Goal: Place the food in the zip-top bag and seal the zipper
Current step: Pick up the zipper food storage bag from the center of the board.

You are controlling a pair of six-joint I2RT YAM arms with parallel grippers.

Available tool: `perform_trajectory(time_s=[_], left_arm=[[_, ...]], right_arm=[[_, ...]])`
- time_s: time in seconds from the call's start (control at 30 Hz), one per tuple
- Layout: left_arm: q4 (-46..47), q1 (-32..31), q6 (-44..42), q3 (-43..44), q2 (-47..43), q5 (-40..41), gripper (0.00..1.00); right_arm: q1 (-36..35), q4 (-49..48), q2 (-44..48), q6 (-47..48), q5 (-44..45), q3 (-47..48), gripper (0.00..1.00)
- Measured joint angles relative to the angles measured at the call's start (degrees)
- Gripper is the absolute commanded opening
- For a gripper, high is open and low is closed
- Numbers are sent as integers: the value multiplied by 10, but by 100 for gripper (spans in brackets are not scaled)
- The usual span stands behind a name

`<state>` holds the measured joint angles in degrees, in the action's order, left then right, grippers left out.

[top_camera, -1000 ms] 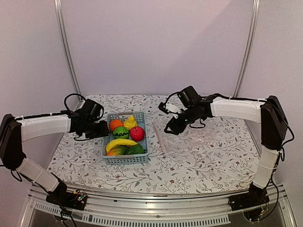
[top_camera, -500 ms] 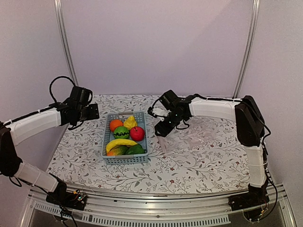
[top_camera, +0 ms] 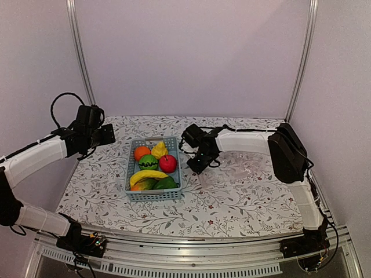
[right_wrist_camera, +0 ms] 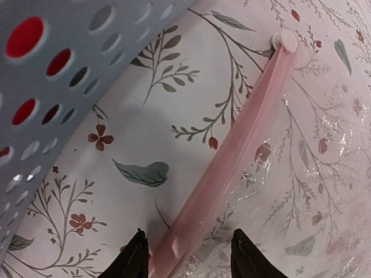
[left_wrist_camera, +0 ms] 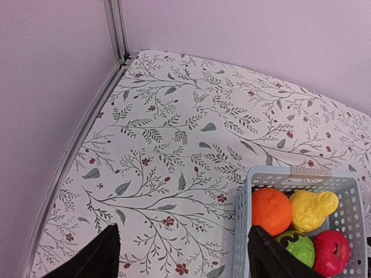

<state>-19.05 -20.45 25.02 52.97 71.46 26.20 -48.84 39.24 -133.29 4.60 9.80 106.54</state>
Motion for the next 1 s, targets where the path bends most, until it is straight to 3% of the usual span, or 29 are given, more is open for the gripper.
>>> perform_trajectory(time_s=[0.17, 0.3, 0.43, 0.67, 0.83, 1.0], left_arm=[[3, 0, 0, -1, -2, -7, 73], [13, 0, -2, -2, -2, -27, 71], [37, -9, -6, -4, -2, -55, 69], [67, -83, -12, 11, 28, -78, 70], [97, -169, 12, 71, 91, -81, 73], [184, -257, 63, 132, 183, -72, 75]], right_arm=[[1, 3, -2, -10, 53, 0, 26], [6, -4, 2, -9, 72, -17, 20], [18, -12, 38, -7, 76, -68, 3], [71, -36, 148, 10, 70, -144, 0], [86, -67, 241, 29, 63, -195, 0], [83, -132, 343, 46, 45, -273, 0]])
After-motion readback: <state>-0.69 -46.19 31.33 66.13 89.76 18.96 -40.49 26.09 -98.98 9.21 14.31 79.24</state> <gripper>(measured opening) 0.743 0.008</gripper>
